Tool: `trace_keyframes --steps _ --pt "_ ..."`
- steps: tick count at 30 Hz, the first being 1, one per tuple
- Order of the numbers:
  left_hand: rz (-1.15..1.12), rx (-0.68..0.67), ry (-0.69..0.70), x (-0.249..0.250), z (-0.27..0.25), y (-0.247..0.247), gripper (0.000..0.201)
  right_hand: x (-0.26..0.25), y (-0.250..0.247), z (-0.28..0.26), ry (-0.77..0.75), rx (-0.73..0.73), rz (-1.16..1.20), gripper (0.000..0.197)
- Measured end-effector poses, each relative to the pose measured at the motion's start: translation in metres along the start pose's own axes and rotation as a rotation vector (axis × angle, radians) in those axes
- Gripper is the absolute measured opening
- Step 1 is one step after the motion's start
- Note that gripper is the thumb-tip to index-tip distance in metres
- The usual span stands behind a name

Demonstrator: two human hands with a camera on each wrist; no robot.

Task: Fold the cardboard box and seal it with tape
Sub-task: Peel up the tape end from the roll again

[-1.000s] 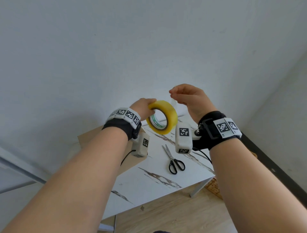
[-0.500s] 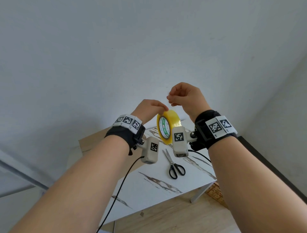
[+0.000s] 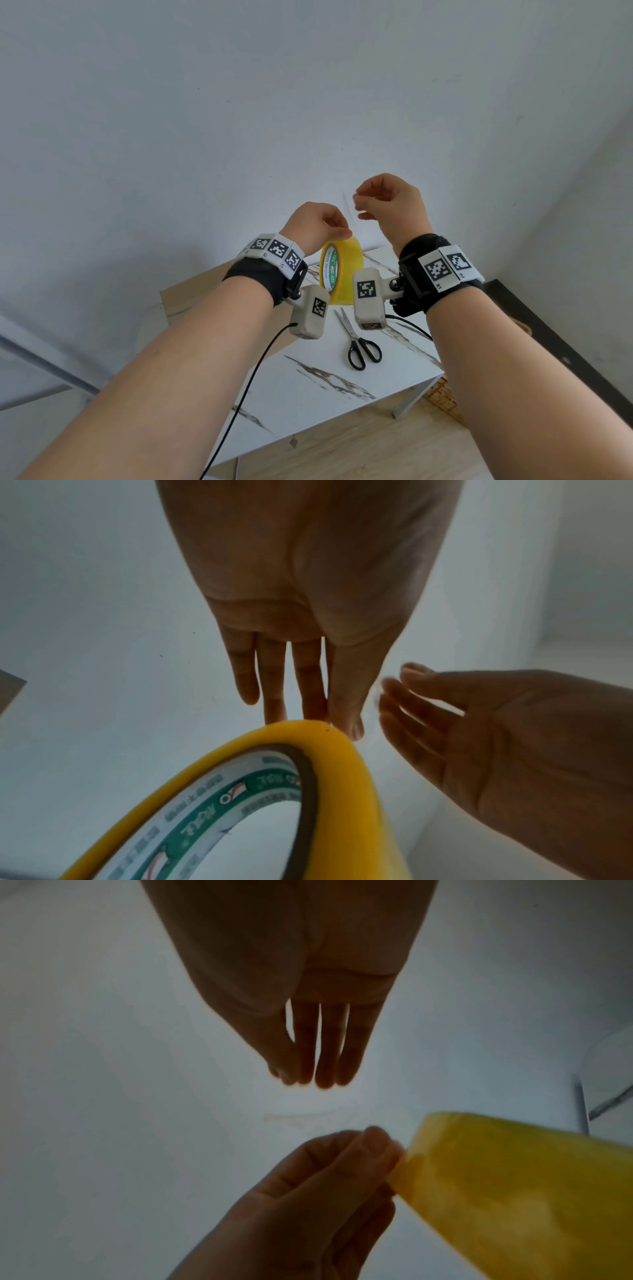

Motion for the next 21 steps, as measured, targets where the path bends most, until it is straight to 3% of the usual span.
trace_keyframes --steps 2,4,12,15,21 --pt "0.021 0.012 0.002 -0.004 0.001 -0.001 0.010 0.005 -0.006 0.003 0.002 0.093 -0.073 0.012" --pt "0.023 0.044 0.000 -0.008 0.002 -0.004 0.011 0.012 -0.011 0.003 0.066 0.088 -0.091 0.013" --pt "-0.084 0.234 -0.058 -0.009 0.016 -0.017 0.008 0.046 0.008 -0.021 0.381 -0.336 -0.096 0.064" --pt "-0.096 0.287 -0.091 -0.010 0.017 -0.022 0.010 0.047 0.010 -0.022 0.385 -0.385 -0.012 0.060" --pt "-0.080 0.319 -0.116 -0.011 0.011 -0.027 0.009 0.032 0.009 -0.022 0.310 -0.311 -0.077 0.053"
Point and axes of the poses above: each hand's wrist, its own z-axis towards the middle knuckle, its own y-axis out of the palm, x = y × z, the point moved 1 cm from there along z, towards the middle knuckle, and after that the axes turned 1 degree about -x, right-handed, at the moved point
